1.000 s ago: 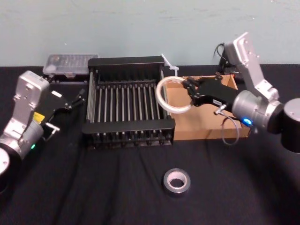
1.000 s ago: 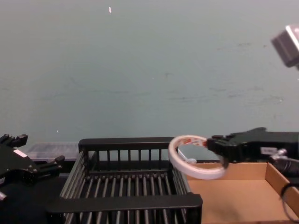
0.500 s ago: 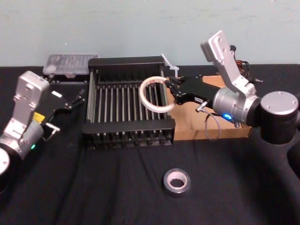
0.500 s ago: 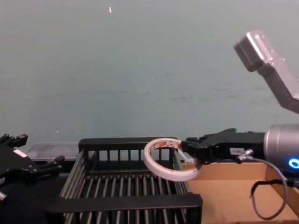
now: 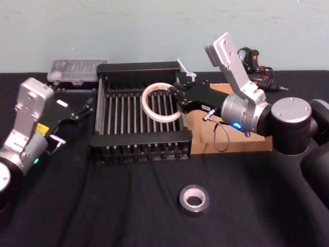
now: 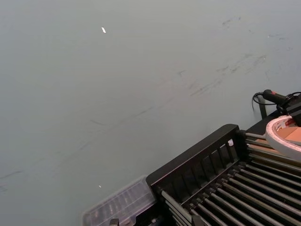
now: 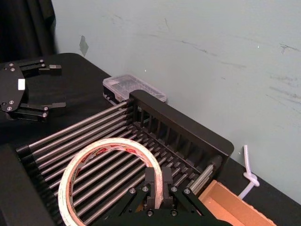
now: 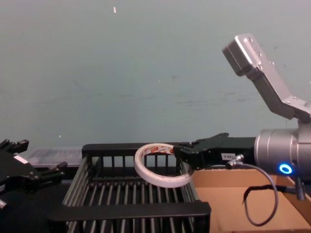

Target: Pick up the white tape and place it into the black box , Pick up the silver tape and place it into the brown box.

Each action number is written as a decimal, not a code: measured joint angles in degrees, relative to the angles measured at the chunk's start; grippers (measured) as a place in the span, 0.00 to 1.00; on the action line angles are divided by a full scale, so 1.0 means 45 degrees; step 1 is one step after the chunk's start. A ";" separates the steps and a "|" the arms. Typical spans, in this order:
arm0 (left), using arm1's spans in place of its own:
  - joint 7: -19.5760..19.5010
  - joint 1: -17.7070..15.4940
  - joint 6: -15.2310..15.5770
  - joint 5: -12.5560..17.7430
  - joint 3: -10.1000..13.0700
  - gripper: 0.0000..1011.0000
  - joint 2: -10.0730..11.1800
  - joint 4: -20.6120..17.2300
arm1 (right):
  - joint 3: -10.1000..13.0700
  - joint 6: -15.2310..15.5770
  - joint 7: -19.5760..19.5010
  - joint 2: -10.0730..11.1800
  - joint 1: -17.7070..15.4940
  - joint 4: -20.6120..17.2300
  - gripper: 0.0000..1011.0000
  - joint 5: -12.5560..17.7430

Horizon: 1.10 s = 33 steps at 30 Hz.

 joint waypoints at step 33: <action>0.0000 0.0000 0.0000 0.0000 0.0000 0.99 0.0000 0.0000 | 0.0025 0.0042 -0.0004 0.0074 -0.0051 -0.0096 0.60 0.0040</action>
